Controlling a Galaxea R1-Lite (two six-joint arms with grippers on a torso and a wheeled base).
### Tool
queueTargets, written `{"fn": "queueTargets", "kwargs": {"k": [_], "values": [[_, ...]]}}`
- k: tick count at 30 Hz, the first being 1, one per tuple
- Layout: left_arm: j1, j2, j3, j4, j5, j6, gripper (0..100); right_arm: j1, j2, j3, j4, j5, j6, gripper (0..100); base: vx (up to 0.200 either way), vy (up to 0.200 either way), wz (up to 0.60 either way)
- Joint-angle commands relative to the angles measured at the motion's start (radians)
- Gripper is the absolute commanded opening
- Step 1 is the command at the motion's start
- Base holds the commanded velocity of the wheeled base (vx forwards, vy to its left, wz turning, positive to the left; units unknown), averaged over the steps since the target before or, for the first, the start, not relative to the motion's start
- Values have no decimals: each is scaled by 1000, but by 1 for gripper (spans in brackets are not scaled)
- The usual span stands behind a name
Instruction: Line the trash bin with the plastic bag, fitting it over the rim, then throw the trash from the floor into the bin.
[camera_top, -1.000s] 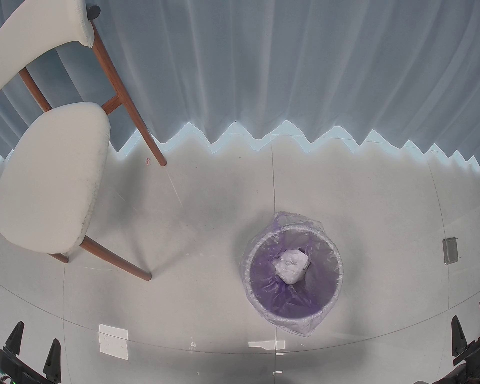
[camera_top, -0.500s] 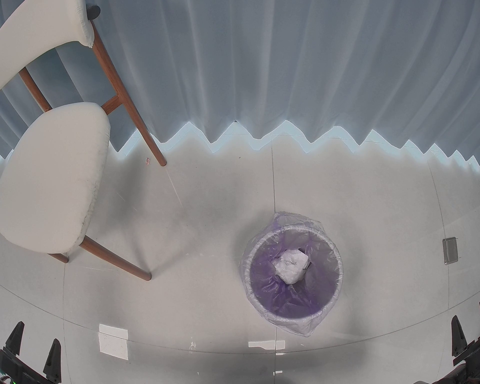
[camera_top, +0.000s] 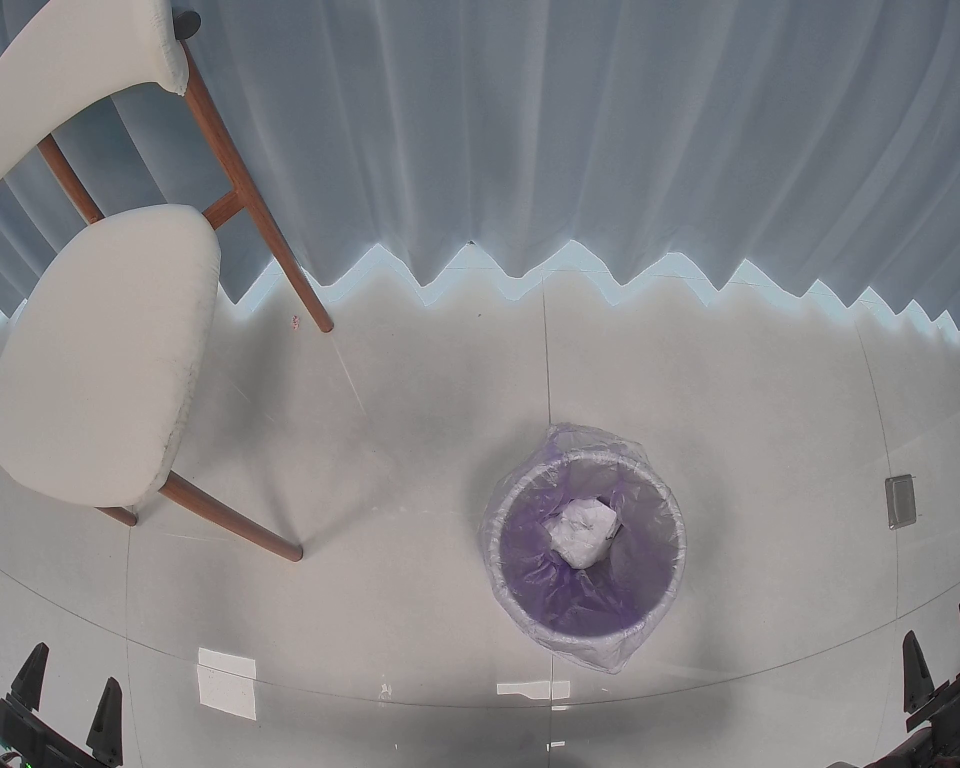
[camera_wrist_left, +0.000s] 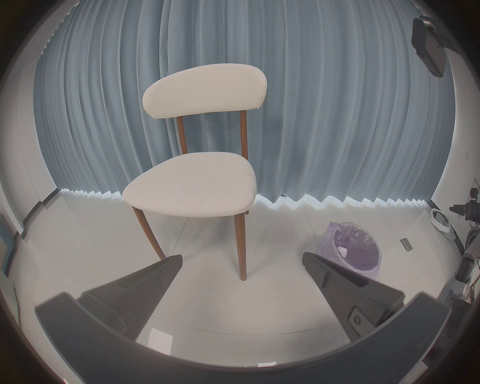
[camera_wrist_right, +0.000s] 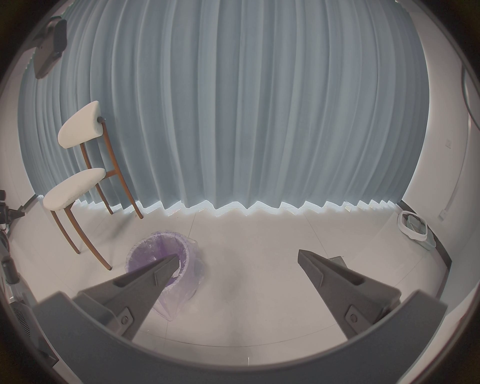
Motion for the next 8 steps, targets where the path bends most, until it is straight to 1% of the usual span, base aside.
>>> {"fn": "queueTargets", "kwargs": {"k": [1, 8], "values": [[0, -16, 15, 0, 0, 0, 100, 0, -11, 18, 0, 0, 0, 100, 0, 0, 0], [0, -16, 15, 0, 0, 0, 100, 0, -10, 18, 0, 2, -2, 100, 0, 0, 0]]}}
